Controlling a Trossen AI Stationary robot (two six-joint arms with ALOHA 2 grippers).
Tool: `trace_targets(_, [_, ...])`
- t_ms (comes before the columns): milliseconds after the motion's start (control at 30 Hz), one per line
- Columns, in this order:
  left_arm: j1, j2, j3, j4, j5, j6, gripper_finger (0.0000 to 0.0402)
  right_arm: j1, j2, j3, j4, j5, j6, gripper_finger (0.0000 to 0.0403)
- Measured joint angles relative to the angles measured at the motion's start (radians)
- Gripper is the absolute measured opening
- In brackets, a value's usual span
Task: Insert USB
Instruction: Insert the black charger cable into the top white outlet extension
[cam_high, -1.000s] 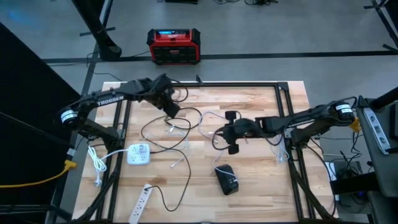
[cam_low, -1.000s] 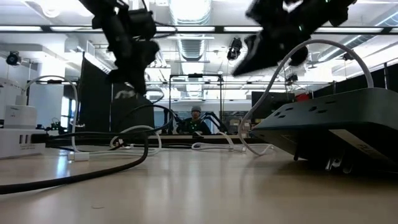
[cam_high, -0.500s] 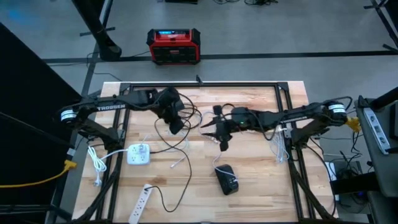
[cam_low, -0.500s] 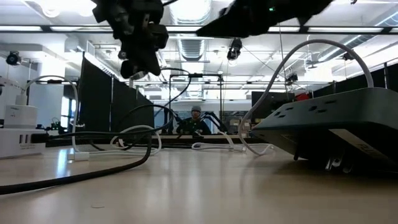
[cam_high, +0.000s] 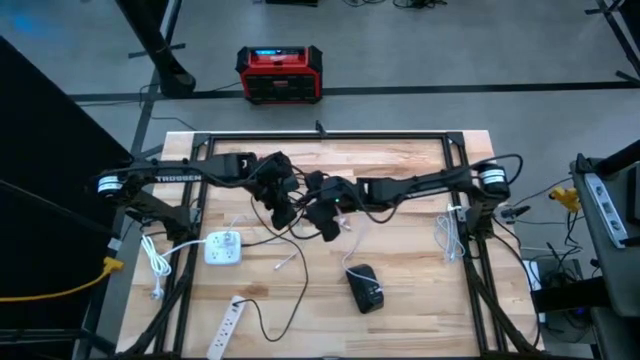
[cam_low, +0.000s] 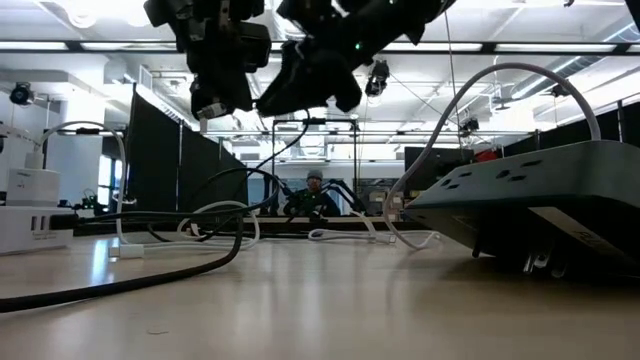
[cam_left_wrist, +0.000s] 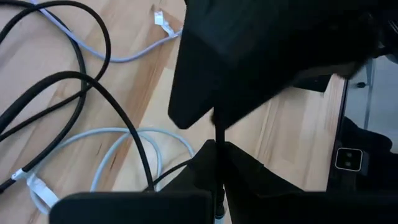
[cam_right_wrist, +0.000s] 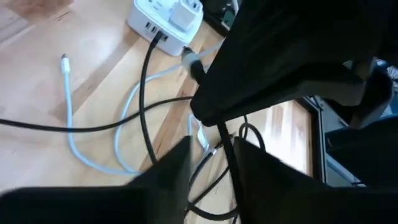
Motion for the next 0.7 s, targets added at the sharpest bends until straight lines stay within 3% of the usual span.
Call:
trace_targets(133, [0.000, 0.000, 0.000, -0.005, 0.001, 0.000, 0.0011, 0.003, 0.000, 0.000, -0.019, -0.003, 0.002, 0.0043])
trace_targets(200, [0.000, 0.000, 0.000, -0.003, 0.004, 0.000, 0.0012, 0.004, -0.006, 0.000, -0.034, -0.012, 0.002, 0.0012])
trace_targets(433, [0.000, -0.001, 0.027, -0.071, -0.012, 0.060, 0.0013, 0.005, -0.024, 0.000, -0.108, -0.009, 0.039, 0.0002])
trace_targets(700, [0.000, -0.049, 0.084, -0.336, -0.156, 0.064, 0.0013, 0.002, -0.031, -0.042, -0.221, 0.052, 0.141, 0.0001])
